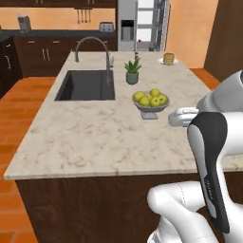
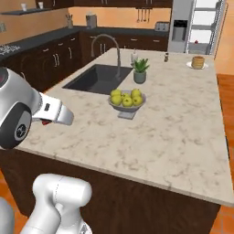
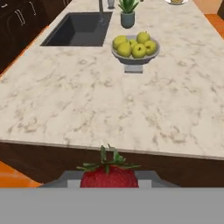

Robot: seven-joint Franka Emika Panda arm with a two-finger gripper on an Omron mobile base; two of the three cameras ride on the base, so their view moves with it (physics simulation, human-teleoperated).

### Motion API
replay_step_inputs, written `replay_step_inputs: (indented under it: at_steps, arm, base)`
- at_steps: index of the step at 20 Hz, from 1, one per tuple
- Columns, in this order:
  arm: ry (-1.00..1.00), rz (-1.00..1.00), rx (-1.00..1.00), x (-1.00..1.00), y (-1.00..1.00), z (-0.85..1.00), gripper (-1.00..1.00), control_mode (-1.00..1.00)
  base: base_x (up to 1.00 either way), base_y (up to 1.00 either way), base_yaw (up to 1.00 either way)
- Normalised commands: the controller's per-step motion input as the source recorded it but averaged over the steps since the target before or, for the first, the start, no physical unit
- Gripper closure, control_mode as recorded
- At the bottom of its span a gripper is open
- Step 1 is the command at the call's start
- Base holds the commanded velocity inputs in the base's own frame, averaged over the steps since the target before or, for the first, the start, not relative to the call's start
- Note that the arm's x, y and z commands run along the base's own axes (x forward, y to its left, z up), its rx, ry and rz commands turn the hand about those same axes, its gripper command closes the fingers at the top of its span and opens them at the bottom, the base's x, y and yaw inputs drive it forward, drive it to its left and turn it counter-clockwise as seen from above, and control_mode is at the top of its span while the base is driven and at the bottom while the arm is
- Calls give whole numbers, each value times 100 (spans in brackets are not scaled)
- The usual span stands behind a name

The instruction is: Take the strawberry from the fridge and place it on top of the pancake, located on the dining counter.

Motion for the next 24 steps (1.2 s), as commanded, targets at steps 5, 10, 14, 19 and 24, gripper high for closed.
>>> replay_step_inputs:
  at_steps: [5, 10, 14, 19, 24]
  arm:
    - [0, 0, 0, 0, 0, 0, 100, 100]
    - [0, 0, 0, 0, 0, 0, 100, 100]
    - [0, 0, 0, 0, 0, 0, 100, 100]
    - [0, 0, 0, 0, 0, 0, 100, 100]
    - [0, 0, 0, 0, 0, 0, 100, 100]
  base:
    - [-60, -100, 9]
    - [-37, -100, 25]
    - [-45, -100, 51]
    - [-61, -99, 61]
    - [-69, -95, 66]
